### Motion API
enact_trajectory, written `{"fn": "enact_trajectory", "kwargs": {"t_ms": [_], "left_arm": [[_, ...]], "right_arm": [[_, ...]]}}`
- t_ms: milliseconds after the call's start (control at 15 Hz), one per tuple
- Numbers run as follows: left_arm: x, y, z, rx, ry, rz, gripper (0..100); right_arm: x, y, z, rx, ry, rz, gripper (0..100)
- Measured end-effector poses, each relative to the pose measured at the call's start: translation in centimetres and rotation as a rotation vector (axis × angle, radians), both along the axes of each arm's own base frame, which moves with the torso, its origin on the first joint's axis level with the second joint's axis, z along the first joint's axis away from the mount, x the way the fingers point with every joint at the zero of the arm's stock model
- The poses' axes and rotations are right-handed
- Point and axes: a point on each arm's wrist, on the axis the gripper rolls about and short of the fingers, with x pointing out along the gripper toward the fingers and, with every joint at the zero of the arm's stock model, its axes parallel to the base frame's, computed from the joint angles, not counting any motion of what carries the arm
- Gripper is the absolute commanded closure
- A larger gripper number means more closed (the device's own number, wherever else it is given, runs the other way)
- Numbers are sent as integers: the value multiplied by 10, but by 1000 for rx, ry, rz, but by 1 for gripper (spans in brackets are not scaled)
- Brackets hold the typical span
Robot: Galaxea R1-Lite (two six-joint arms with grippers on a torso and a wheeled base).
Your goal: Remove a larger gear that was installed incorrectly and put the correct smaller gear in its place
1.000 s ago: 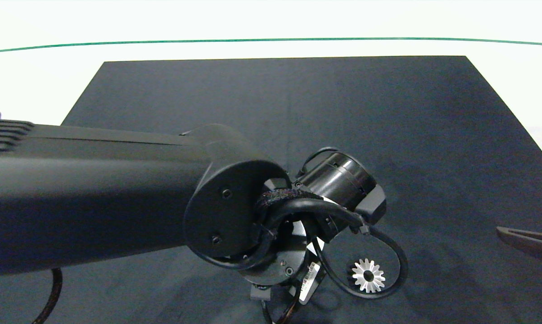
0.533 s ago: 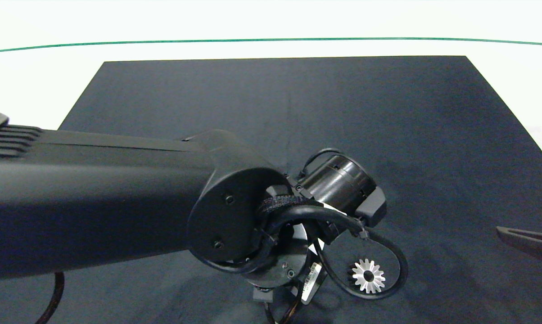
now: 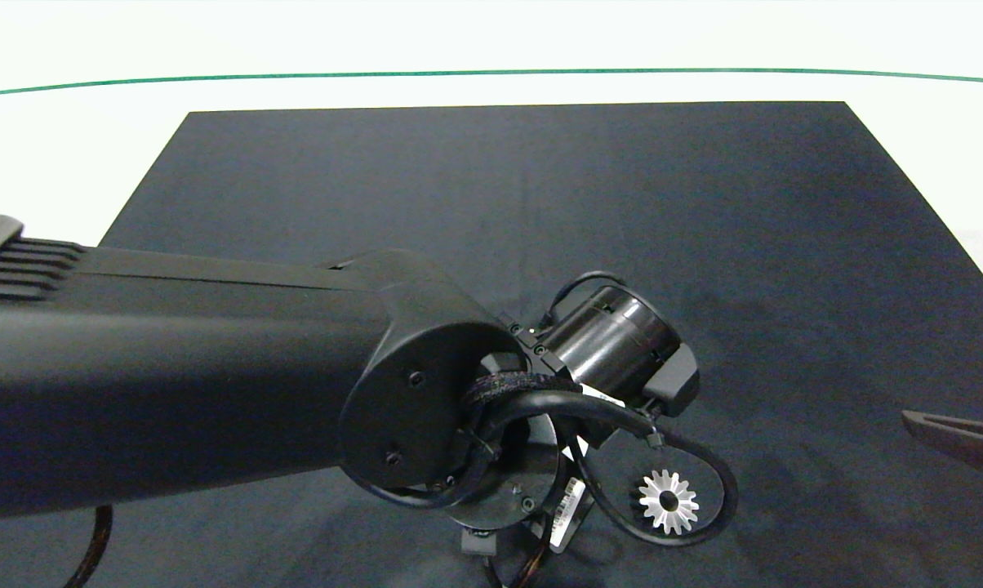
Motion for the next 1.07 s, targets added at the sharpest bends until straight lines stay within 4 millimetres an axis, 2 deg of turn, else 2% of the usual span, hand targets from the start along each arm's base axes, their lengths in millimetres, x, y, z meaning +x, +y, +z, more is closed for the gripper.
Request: {"fn": "enact_trajectory", "kwargs": {"t_ms": [1067], "left_arm": [[-4,8,2,2,0,0,81]], "right_arm": [[1,1,-2,-6,7,2,0]]}}
